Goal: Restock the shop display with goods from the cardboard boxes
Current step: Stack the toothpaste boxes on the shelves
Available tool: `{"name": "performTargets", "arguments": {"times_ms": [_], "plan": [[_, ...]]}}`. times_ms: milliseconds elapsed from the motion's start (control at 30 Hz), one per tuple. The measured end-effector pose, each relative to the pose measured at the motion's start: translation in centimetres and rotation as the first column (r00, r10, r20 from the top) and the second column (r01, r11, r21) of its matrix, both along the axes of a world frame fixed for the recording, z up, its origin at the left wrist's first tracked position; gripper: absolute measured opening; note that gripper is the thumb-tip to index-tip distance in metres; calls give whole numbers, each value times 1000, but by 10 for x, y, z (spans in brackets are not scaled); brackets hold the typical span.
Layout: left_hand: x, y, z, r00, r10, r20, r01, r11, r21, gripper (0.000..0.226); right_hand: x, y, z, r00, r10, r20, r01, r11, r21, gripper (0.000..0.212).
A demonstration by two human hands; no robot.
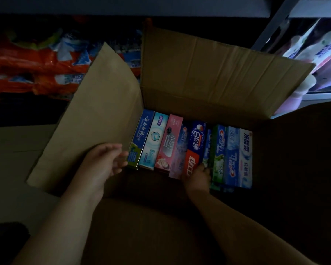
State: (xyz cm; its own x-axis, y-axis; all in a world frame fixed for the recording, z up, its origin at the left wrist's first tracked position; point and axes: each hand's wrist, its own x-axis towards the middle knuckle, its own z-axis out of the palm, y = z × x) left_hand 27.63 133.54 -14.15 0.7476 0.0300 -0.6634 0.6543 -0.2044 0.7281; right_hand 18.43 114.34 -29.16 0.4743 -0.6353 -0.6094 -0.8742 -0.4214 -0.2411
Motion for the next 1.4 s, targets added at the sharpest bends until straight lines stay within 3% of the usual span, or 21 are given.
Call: {"name": "performTargets", "arguments": {"times_ms": [167, 233, 333, 400, 467, 633, 833, 967, 1133, 1300, 1400], "plan": [[2, -7, -6, 999, -52, 3, 52, 998, 19, 16, -6, -2, 2, 1000, 19, 23, -19, 1000, 20, 73], [3, -14, -7, 997, -76, 23, 76, 997, 16, 16, -13, -1, 9, 993, 45, 107, -49, 998, 36, 71], [1, -27, -8, 984, -176, 29, 175, 984, 39, 14, -24, -8, 29, 952, 157, 261, -125, 983, -136, 73], [-4, -33, -12, 963, -269, 15, 267, 962, 62, 13, -27, -23, 39, 947, 132, 292, -66, 972, -225, 77], [-9, -36, -14, 936, -351, -12, 351, 932, 86, 13, -31, -42, 40, 965, 109, 239, -41, 961, -273, 79], [-11, -34, -13, 920, -390, -27, 390, 913, 115, 13, -49, -59, 22, 973, 228, -29, -228, 941, -251, 69], [-14, -37, -11, 908, -418, -21, 417, 899, 131, 13, -50, -53, 19, 935, 353, 24, -334, 904, -267, 60], [-16, -38, -11, 898, -439, -21, 438, 889, 135, 13, -44, -44, 18, 968, 129, 216, -124, 992, -38, 58], [-18, -34, -12, 900, -434, -40, 435, 890, 133, 14, -54, -56, 20, 947, 253, 198, -229, 963, -140, 54], [-19, -37, -11, 896, -443, -29, 443, 886, 138, 15, -65, -76, 30, 964, 40, 265, 19, 976, -216, 59], [-20, -41, -9, 891, -454, -22, 452, 881, 138, 15, -70, -80, 29, 971, 18, 240, 36, 975, -220, 60]]}}
